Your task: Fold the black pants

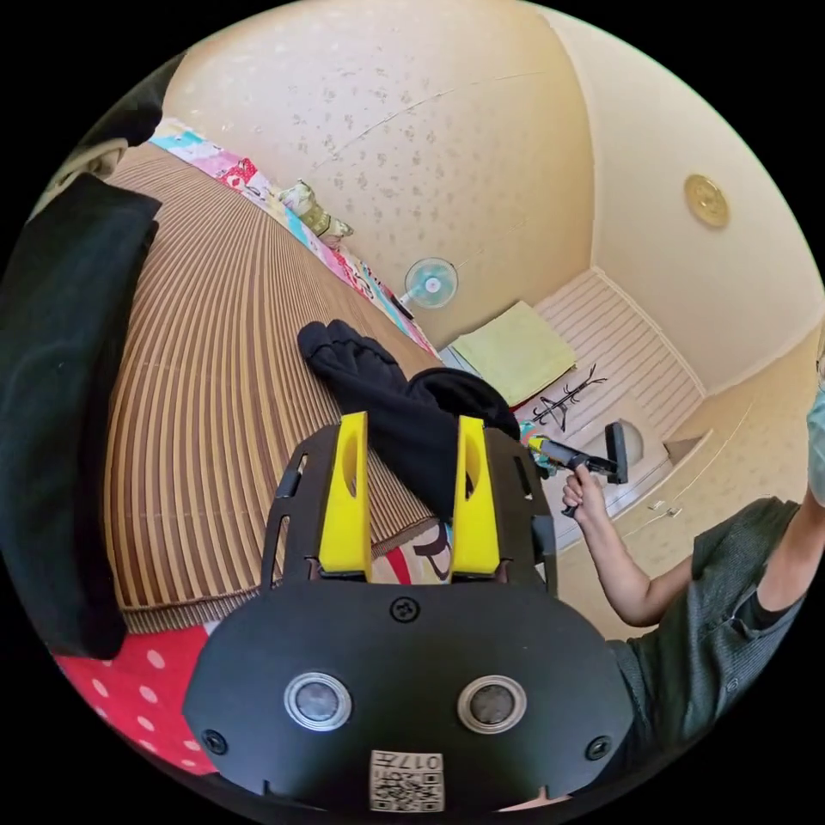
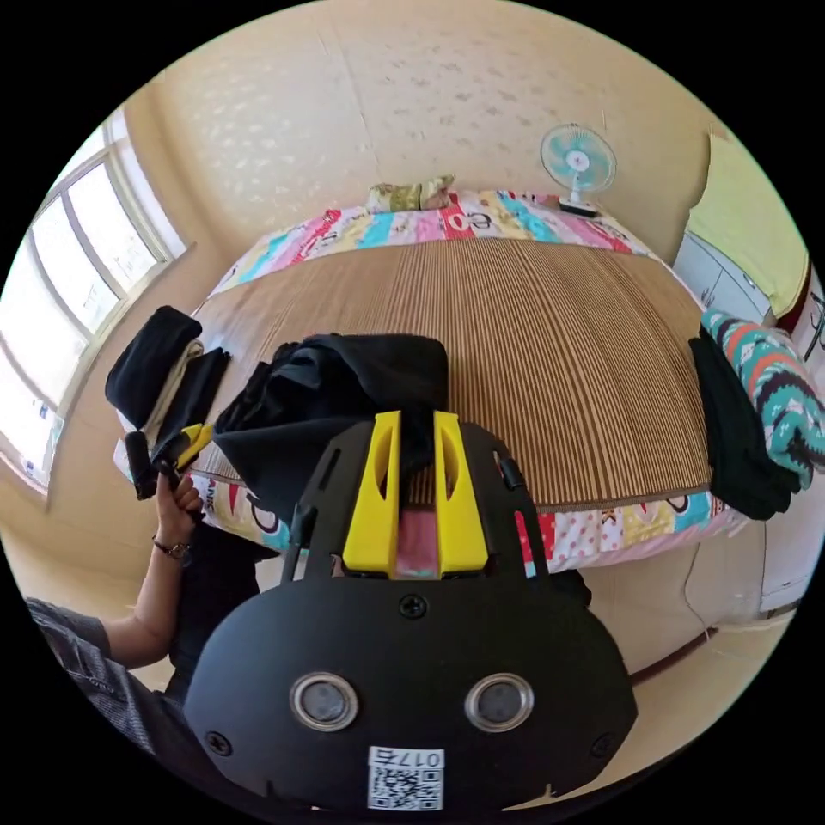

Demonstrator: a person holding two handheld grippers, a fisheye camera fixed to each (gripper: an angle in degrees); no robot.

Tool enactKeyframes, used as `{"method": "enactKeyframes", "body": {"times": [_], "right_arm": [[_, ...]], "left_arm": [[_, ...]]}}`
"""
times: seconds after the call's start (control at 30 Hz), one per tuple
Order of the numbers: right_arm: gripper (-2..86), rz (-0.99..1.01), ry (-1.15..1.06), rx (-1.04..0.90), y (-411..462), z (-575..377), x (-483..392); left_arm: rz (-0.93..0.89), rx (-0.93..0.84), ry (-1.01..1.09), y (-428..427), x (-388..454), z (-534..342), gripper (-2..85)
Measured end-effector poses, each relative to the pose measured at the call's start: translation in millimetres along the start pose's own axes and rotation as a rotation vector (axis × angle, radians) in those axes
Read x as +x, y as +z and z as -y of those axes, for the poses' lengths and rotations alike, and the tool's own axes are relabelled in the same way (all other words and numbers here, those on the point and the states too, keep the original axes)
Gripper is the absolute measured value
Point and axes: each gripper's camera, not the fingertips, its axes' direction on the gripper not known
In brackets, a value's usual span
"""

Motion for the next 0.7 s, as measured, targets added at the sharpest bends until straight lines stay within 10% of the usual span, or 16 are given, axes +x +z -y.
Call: {"method": "enactKeyframes", "body": {"times": [0.27,0.7], "right_arm": [[12.6,0.375,-0.566,-0.187,99.3,-3.2,-173.5],[3.5,0.336,-0.712,-0.435,184.4,-139.4,-230.4]], "left_arm": [[-0.07,-0.016,-0.06,27.3,25.4,59.4,13.4],[-0.178,-0.052,-0.255,54.7,37.9,140.9,9.1]]}}
